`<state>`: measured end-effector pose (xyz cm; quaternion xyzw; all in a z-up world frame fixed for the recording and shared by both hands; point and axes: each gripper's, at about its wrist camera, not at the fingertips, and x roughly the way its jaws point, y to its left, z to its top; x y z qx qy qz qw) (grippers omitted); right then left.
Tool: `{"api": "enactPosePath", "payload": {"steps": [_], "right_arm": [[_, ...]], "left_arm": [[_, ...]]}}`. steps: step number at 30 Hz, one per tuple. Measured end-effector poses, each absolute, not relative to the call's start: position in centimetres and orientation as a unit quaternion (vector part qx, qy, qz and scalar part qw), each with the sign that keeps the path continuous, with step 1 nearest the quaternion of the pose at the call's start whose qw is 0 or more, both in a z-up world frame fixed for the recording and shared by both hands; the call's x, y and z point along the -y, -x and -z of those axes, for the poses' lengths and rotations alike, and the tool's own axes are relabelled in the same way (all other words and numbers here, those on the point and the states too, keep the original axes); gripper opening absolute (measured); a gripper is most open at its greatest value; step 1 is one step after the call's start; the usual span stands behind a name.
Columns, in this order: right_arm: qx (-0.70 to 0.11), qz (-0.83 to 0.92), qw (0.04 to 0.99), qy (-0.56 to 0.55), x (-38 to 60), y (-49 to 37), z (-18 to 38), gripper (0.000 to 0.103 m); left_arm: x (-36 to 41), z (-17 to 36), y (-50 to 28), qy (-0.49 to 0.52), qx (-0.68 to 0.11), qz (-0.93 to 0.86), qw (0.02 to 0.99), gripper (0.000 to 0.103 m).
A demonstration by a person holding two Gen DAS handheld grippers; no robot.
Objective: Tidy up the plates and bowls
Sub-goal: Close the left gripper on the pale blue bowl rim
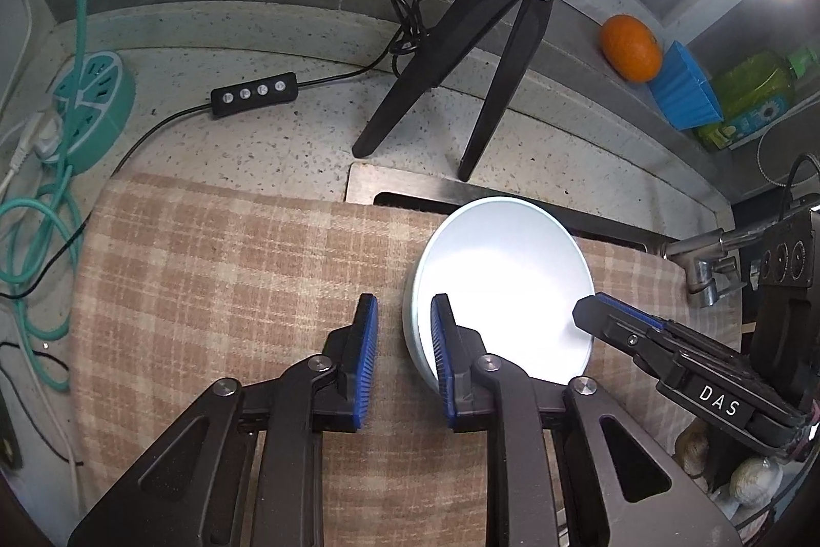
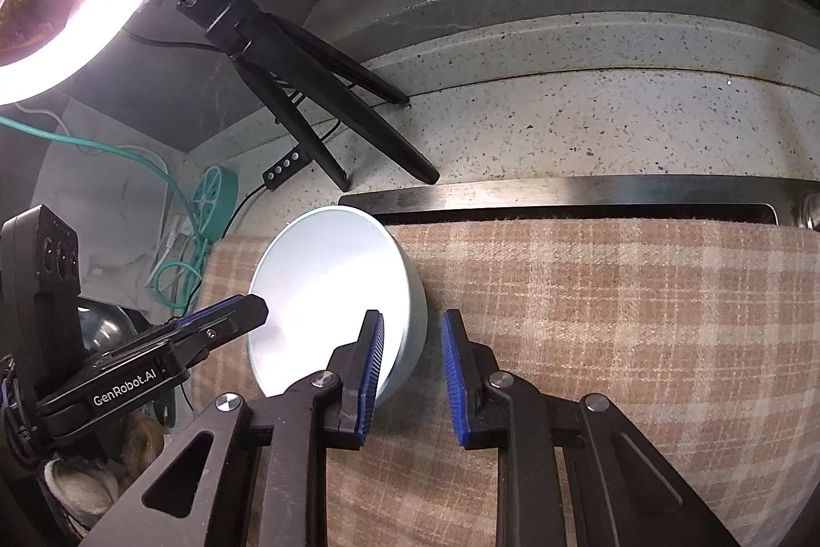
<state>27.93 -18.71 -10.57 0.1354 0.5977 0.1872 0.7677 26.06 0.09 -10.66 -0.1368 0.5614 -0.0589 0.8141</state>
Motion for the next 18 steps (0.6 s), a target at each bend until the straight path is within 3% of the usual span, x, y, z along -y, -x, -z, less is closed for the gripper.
{"api": "enactPosePath", "payload": {"steps": [8,18], "right_arm": [[-0.604,-0.189,0.763,-0.136,18.47,-28.25,10.98,0.011],[-0.604,-0.186,0.765,-0.128,18.27,-28.04,10.75,0.008]], "left_arm": [[0.03,10.93,-26.3,0.134,-0.563,0.066,0.813,0.007],[0.26,10.52,-26.07,0.134,-0.563,0.068,0.813,0.006]]}}
